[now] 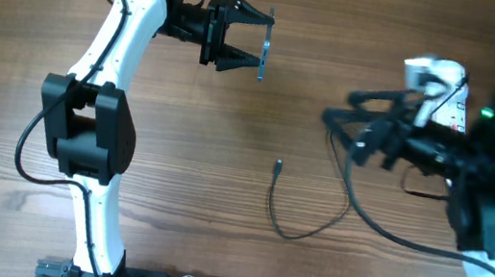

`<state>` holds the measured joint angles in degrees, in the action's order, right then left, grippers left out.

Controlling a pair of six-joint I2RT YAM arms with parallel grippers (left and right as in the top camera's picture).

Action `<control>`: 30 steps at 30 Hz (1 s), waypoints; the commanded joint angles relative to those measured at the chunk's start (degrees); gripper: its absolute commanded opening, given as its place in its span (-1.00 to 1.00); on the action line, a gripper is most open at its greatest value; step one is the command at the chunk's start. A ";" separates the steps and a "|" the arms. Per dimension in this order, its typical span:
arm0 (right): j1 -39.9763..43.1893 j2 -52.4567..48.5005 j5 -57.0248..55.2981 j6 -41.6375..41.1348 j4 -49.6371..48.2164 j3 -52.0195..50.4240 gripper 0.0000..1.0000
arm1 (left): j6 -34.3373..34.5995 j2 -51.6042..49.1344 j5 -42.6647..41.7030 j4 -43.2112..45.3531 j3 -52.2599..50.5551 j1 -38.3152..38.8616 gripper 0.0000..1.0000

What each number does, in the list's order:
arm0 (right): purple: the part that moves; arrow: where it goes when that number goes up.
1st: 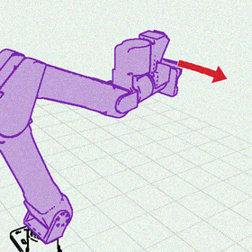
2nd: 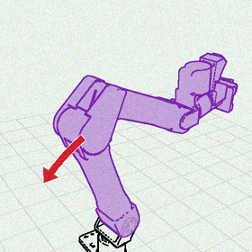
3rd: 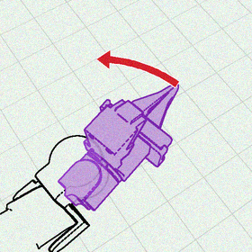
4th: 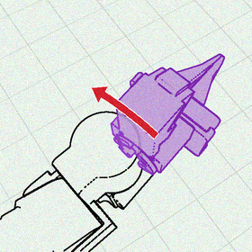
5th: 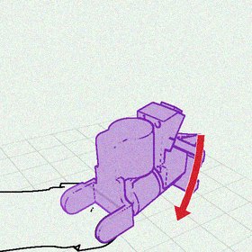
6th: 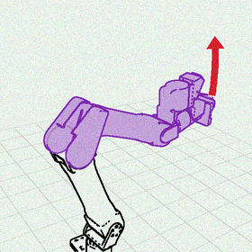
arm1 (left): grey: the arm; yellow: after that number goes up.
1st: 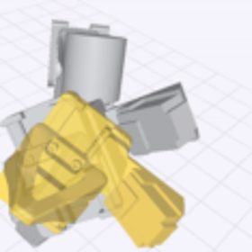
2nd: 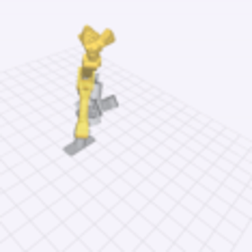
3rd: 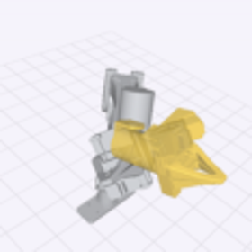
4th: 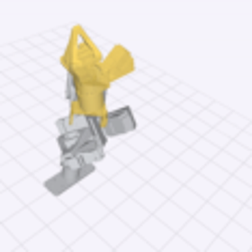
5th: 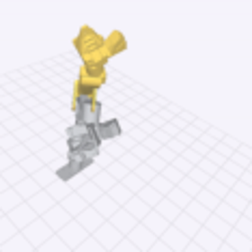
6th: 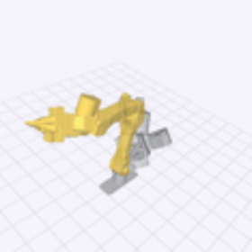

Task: Plug charger to phone and switch on socket

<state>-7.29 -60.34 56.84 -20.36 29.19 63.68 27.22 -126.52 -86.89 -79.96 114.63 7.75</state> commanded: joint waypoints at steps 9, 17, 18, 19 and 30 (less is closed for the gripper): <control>-30.75 -19.80 -62.38 -5.35 31.43 31.91 0.99 | -1.07 1.92 -1.99 0.00 1.38 -0.15 0.29; -37.22 -38.25 -75.28 -11.30 38.66 52.57 0.99 | 0.85 1.92 3.63 0.00 1.38 -0.15 0.29; -37.57 -38.93 -76.22 -12.00 37.77 52.57 1.00 | 2.40 1.92 3.61 -0.02 1.38 -0.15 0.29; -37.70 -39.63 -76.48 -12.28 36.89 52.57 0.99 | 3.98 1.92 3.58 -0.02 1.38 -0.15 0.29; -37.70 -42.99 -77.37 -15.85 33.68 52.06 0.34 | 5.44 1.92 -2.49 -0.07 1.38 -0.13 0.30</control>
<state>-44.97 -102.32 -18.63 -35.53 63.72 114.52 32.12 -126.52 -85.58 -79.94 114.67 7.75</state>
